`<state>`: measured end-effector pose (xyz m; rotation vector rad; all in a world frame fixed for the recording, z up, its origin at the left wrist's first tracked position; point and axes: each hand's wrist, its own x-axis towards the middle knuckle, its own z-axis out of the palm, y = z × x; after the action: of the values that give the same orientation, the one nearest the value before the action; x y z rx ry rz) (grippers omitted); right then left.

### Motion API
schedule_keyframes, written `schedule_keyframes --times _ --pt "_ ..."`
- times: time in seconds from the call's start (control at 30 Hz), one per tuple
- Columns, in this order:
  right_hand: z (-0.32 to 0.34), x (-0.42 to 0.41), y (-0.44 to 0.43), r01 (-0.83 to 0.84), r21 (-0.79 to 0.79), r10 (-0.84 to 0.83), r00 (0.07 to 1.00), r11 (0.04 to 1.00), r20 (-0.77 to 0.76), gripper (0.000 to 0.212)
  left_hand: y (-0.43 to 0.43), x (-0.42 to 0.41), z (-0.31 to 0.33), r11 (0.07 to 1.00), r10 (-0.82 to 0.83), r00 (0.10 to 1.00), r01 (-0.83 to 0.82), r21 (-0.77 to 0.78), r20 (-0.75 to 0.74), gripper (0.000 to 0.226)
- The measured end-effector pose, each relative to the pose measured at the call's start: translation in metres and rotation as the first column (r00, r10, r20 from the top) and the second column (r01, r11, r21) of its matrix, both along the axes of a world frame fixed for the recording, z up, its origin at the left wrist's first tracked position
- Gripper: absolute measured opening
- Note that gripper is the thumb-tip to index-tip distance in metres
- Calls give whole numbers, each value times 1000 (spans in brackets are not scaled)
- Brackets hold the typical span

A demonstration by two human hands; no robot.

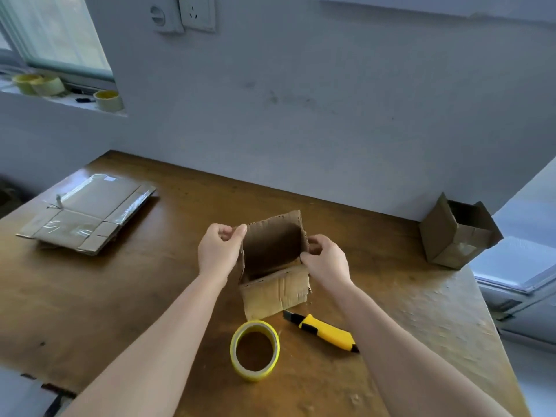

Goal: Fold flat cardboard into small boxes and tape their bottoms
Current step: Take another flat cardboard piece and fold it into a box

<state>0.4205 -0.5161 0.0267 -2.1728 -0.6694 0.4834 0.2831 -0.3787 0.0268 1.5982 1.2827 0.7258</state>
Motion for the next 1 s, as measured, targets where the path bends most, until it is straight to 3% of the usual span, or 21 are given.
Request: schedule_keyframes --times 0.1,0.17,0.33,0.43,0.57,0.7,0.83,0.87,0.93,1.0 --pt "-5 3 0 -24 -42 25 1000 999 18 52 -15 -6 -4 1000 -9 994 6 21 110 16" --pt "-5 4 1 -57 -65 60 997 996 39 51 -19 -11 -11 991 -134 982 131 27 135 27" --pt "-3 4 3 -192 -165 210 973 968 101 53 -12 -17 -30 938 -338 940 341 65 -50 40" --pt "0 6 5 -255 -161 261 965 954 17 45 1 -14 -27 919 -357 925 373 129 -132 30" --pt "2 16 10 -247 -106 244 969 963 -41 39 14 -5 -19 823 -386 814 516 236 -435 21" --pt "2 23 14 -197 -75 187 975 977 -124 32 12 -5 -11 760 -472 738 618 200 -482 43" --pt "0 26 21 -181 -126 160 973 975 -166 35 11 -14 -9 631 -617 574 769 98 -539 83" --pt "-2 25 22 -180 -139 159 975 974 -154 35 11 -16 -12 621 -617 561 778 98 -551 85" --pt "-4 24 24 -172 -147 152 979 974 -137 30 9 -16 -17 656 -576 631 736 167 -520 74" --pt "-2 24 24 -164 -156 147 982 974 -118 26 5 -13 -17 717 -533 737 654 240 -415 82"
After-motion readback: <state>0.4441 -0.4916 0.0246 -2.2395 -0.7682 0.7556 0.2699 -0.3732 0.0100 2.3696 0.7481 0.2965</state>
